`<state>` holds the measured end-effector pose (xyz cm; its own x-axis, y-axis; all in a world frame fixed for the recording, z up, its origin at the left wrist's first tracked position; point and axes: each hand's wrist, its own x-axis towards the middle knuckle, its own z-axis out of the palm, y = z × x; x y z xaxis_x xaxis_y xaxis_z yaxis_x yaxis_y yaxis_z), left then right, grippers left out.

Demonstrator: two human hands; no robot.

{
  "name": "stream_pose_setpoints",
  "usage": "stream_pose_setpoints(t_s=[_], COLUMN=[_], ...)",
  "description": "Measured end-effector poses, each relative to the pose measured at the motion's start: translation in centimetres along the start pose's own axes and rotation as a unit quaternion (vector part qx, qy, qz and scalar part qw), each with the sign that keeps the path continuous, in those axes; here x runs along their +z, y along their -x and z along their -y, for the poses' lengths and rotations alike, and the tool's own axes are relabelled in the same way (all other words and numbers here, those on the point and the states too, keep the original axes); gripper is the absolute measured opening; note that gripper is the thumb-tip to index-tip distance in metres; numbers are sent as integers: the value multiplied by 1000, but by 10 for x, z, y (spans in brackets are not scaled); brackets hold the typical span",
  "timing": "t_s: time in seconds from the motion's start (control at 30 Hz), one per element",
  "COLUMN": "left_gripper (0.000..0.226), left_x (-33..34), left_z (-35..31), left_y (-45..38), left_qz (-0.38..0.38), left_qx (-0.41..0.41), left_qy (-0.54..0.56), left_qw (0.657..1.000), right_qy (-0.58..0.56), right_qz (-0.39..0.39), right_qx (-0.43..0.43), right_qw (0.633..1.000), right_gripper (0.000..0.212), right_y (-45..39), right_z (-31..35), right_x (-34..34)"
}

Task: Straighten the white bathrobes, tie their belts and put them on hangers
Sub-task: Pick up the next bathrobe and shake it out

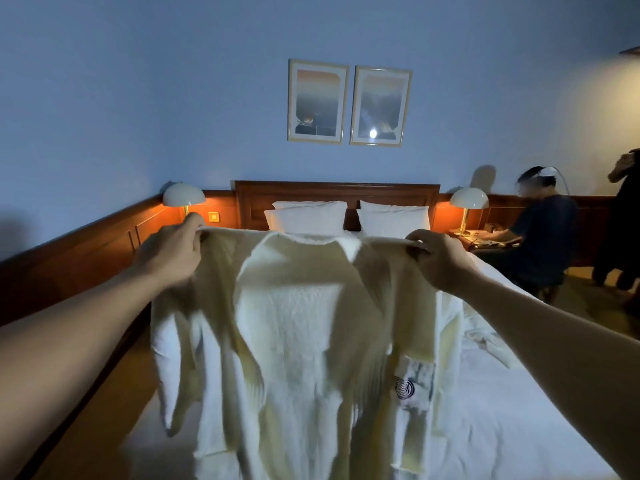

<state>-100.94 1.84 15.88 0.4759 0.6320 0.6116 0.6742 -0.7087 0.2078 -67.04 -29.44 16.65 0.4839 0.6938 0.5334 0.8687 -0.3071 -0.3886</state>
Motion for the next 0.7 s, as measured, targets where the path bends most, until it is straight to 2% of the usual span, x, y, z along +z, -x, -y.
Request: stream_pose_setpoints(t_s=[0.07, 0.13, 0.2, 0.27, 0.33, 0.4, 0.5, 0.57, 0.63, 0.7], left_gripper=[15, 29, 46, 59, 63, 61, 55, 39, 35, 49], left_x=[0, -4, -4, -4, -9, -22, -40, -40, -32, -16], left_z=[6, 8, 10, 7, 1, -5, -5, -4, -5, -3], left_y=[4, 8, 12, 13, 10, 3, -12, -27, -43, -55], left_qz=[49, 96, 163, 210, 217, 205, 123, 58, 78, 154], left_qx=[34, 52, 25, -37, -56, -22, 78, 101, 65, 20], left_qy=[-77, -116, -67, 35, 103, 99, 53, 43, 40, 16], left_qw=[995, 987, 984, 976, 969, 973, 988, 992, 994, 988], right_qy=[128, 181, 187, 182, 183, 193, 202, 201, 200, 200], right_qz=[65, 91, 90, 84, 85, 78, 60, 54, 61, 81], right_qx=[-27, 2, 35, 50, 60, 66, 69, 78, 83, 88], right_qw=[989, 979, 978, 978, 978, 976, 975, 975, 974, 973], right_gripper=[16, 25, 33, 38, 41, 42, 45, 47, 47, 47], right_y=[5, 11, 16, 18, 15, 7, -12, -28, -43, -53], right_z=[-9, -18, -26, -31, -37, -43, -43, -41, -43, -50], right_x=[-9, -16, -18, -18, -20, -29, -44, -49, -46, -38])
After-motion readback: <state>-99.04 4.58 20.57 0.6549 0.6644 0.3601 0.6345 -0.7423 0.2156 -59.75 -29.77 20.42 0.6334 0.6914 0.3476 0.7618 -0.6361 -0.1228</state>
